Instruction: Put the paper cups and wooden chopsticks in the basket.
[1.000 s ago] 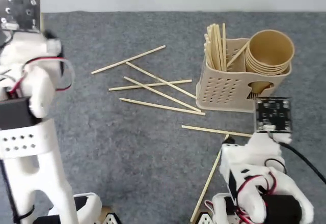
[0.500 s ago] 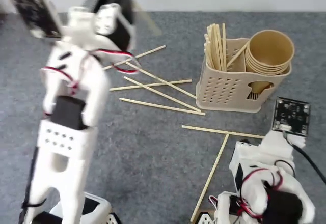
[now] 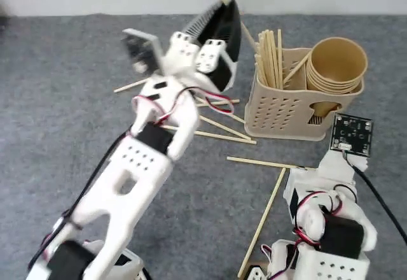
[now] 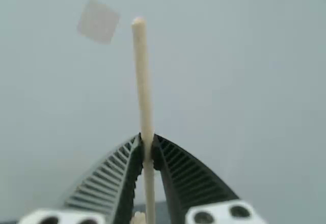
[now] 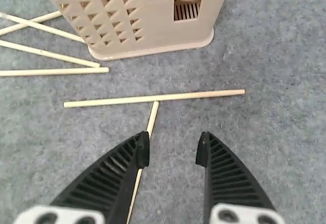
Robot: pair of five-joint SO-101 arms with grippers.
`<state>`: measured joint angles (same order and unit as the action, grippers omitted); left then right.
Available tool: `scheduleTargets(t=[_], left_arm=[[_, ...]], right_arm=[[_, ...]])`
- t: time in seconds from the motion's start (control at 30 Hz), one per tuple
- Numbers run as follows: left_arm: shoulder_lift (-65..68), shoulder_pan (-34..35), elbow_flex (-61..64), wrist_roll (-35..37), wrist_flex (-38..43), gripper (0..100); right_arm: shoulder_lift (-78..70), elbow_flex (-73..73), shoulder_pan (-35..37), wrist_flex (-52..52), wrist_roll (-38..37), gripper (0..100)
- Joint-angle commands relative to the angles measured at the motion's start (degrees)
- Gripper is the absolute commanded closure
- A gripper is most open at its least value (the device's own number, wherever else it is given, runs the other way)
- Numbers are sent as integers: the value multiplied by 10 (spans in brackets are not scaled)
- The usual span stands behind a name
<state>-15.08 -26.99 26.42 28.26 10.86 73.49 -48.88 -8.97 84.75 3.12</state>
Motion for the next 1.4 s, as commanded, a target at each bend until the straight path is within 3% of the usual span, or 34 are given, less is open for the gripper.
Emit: scheduleTargets(t=[0.0,0.2,0.4,0.53,0.73,0.97,1.13,1.37], left_arm=[[40,-5,-57,2,14,987],[61,-33,-53,-36,-36,978],[60,-53,-68,-61,-141,746],[60,-50,-147,-35,-250,732],[9,5,-278,0,-440,731],[-110,114,-275,-2,-630,731],[-211,179,-211,-2,-666,731],[-359,267,-58,-3,-663,731]], right_arm=[[7,3,-2,-16,-1,827],[7,3,-2,-16,-2,825],[7,3,-2,-16,-3,824],[7,3,-2,-16,-5,824],[2,3,-2,-16,-46,824],[1,3,-1,-14,-148,824],[-3,2,36,17,-222,824],[-116,2,161,44,-265,823]])
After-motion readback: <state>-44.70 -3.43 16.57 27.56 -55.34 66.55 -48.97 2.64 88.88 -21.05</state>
